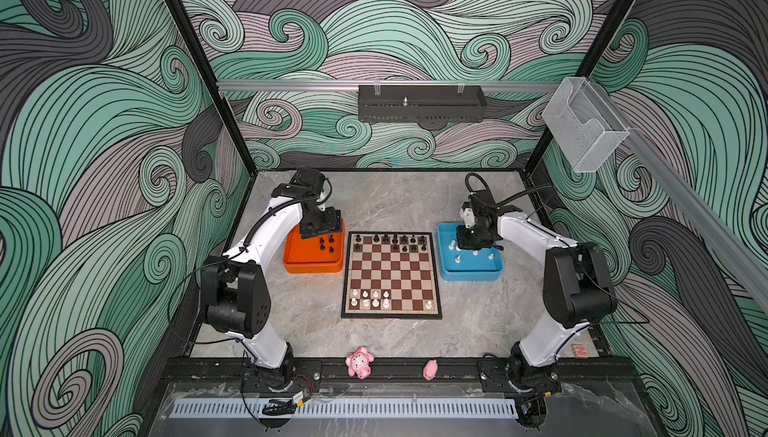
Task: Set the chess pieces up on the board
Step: 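Lower the right gripper into the blue bin and grasp a white chess piece, then lift the white piece with the right gripper and carry it over the board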
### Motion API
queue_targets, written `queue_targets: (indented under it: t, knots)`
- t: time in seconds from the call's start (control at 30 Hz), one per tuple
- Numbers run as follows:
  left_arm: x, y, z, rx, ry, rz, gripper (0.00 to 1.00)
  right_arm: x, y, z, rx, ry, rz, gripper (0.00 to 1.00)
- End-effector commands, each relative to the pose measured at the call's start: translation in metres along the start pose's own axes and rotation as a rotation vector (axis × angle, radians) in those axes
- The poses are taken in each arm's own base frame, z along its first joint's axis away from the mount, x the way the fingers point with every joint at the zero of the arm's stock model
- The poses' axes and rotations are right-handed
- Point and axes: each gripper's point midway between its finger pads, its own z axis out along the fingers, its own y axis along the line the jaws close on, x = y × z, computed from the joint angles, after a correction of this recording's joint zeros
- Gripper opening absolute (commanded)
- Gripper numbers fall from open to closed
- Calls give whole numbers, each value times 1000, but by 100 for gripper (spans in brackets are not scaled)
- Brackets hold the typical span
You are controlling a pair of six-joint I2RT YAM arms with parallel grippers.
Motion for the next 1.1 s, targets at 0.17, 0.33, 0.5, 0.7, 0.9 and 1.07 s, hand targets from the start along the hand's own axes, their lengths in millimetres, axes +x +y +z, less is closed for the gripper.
queue_targets:
  t: [0.17, 0.33, 0.5, 0.7, 0.9, 1.07]
  knots:
    - [-6, -5, -6, 32, -21, -10, 79, 9, 5, -46, 45, -13, -25, 11]
    - [-9, -3, -10, 19, -32, -1, 79, 24, 29, -78, 34, -18, -102, 10]
    - [-7, -1, -13, 7, -30, 9, 79, 49, 68, -97, 16, -4, -230, 10]
    - [-3, 6, -16, -1, -29, -1, 79, 80, 113, -100, -27, 16, -328, 10]
    - [0, 12, -15, 1, -19, -21, 79, 101, 147, -84, -48, 44, -395, 10]
    - [0, 14, -17, 2, -20, -24, 79, 113, 165, -66, -59, 71, -434, 10]
